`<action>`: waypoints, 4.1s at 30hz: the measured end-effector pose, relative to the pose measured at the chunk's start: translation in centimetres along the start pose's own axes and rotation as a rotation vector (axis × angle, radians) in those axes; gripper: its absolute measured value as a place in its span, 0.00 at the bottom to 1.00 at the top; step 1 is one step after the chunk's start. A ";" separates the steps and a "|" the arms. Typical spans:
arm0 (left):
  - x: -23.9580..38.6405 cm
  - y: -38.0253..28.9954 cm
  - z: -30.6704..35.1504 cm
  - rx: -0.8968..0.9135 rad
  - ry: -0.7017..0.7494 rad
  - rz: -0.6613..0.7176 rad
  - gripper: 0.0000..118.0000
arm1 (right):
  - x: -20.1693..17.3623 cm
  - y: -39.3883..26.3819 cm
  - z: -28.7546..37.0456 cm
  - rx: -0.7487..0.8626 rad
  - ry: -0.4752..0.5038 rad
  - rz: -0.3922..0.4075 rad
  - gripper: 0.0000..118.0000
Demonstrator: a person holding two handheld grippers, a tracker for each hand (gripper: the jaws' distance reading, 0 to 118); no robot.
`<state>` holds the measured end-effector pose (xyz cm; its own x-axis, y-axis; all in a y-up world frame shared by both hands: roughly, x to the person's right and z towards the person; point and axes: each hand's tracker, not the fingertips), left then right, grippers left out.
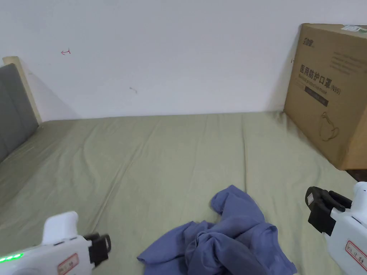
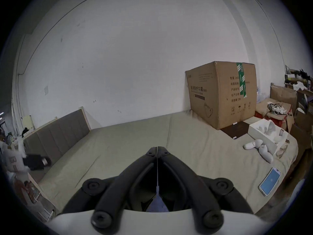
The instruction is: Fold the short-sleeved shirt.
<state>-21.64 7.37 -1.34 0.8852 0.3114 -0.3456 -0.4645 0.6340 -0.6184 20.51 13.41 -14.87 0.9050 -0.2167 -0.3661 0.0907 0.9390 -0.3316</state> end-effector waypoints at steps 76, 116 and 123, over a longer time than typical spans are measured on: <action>-2.1 27.3 12.7 0.499 -0.016 -0.119 0.02 | 11.3 28.8 -5.9 -0.082 -0.002 -0.066 0.02; -15.8 -1.0 1.9 -0.266 0.123 0.077 0.02 | 18.9 -8.4 -11.5 -0.930 -0.071 -0.079 0.02; -15.0 -0.3 2.3 -0.270 0.119 0.065 0.02 | 18.3 -9.0 -9.3 -0.965 -0.094 -0.169 0.02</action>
<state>-34.73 4.09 5.63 0.8515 0.2502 -0.4608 -0.5243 0.3997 -0.7519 32.42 -1.44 -26.65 0.9446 -0.2664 -0.1916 -0.1185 0.2675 -0.9562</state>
